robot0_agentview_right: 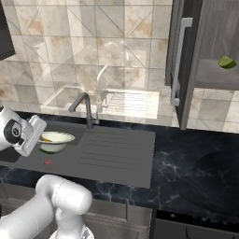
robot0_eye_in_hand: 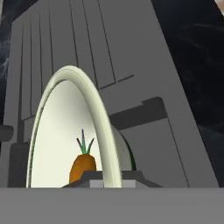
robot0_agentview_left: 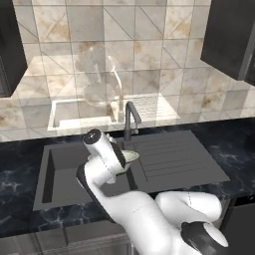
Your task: Pick the carrot from the cabinet and place it in the bowl. Then pick the bowl and place it in the sink. Then turn on the sink facuet.
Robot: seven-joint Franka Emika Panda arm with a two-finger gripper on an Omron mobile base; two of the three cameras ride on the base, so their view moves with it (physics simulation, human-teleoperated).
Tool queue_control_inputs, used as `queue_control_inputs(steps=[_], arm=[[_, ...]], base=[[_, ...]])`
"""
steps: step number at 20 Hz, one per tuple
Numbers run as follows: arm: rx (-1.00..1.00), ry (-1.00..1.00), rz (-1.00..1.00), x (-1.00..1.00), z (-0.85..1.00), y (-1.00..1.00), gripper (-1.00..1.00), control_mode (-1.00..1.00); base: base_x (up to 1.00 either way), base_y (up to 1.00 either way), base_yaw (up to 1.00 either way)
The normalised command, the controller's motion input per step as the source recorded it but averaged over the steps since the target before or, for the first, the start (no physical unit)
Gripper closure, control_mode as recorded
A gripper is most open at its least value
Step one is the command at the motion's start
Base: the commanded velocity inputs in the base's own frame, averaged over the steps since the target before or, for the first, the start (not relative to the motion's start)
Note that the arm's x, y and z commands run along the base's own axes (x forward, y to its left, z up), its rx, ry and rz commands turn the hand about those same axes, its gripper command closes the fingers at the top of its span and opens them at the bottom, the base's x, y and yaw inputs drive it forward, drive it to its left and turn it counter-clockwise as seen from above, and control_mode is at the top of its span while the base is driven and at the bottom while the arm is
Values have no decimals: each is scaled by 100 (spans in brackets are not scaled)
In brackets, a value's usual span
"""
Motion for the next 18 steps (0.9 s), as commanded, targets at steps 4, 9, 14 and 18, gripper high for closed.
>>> queue_control_inputs(steps=[4, 9, 14, 18], arm=[[3, -13, -8, 7, -35, 36, 100, -100], [3, -7, -16, 8, -22, 46, 100, -100], [5, -1, -26, 19, -15, 49, 100, -100], [7, 0, -32, 26, -7, 70, 100, -100]], base=[[0, 0, 0], [0, 0, 0], [0, 0, 0], [0, 0, 0]])
